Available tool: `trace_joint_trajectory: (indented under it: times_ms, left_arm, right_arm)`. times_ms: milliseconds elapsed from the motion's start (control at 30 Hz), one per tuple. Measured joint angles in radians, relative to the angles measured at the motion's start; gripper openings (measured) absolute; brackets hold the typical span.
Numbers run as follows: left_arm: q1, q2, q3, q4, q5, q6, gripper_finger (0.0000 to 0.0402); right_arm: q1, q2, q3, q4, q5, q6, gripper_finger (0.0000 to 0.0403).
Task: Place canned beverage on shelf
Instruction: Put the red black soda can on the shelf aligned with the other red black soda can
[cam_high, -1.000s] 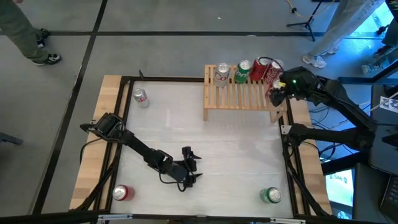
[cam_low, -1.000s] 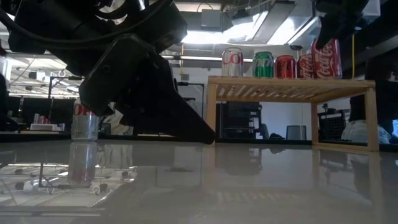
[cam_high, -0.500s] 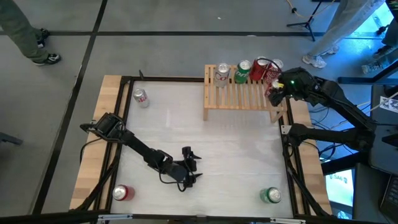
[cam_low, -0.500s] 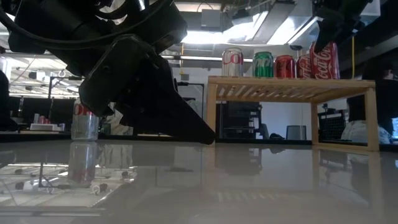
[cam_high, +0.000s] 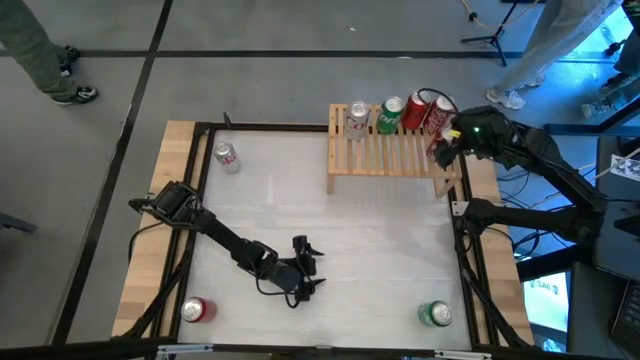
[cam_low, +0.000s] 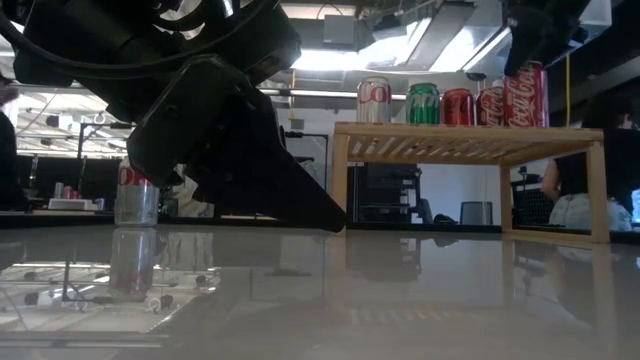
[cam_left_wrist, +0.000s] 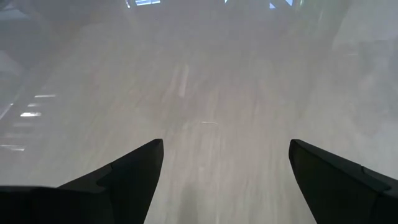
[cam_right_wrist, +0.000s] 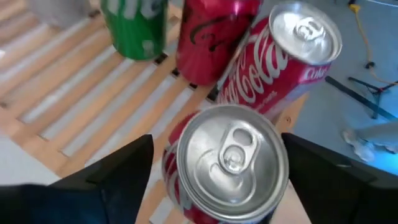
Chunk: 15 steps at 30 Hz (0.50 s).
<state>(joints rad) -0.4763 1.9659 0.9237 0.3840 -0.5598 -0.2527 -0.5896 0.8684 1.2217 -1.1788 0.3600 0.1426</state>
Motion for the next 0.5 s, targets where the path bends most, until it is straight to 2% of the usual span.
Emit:
trace_joint_trajectory:
  times_ms: [233, 500]
  left_arm:
    - [0.000, 0.000, 0.000, 0.000, 0.000, 0.000, 0.0336]
    - [0.001, 0.000, 0.007, 0.019, -0.010, -0.001, 0.0336]
  right_arm:
    - [0.001, 0.005, 0.152, -0.057, -0.080, 0.018, 0.0334]
    - [0.002, -0.016, 0.192, -0.076, -0.329, 0.087, 0.0334]
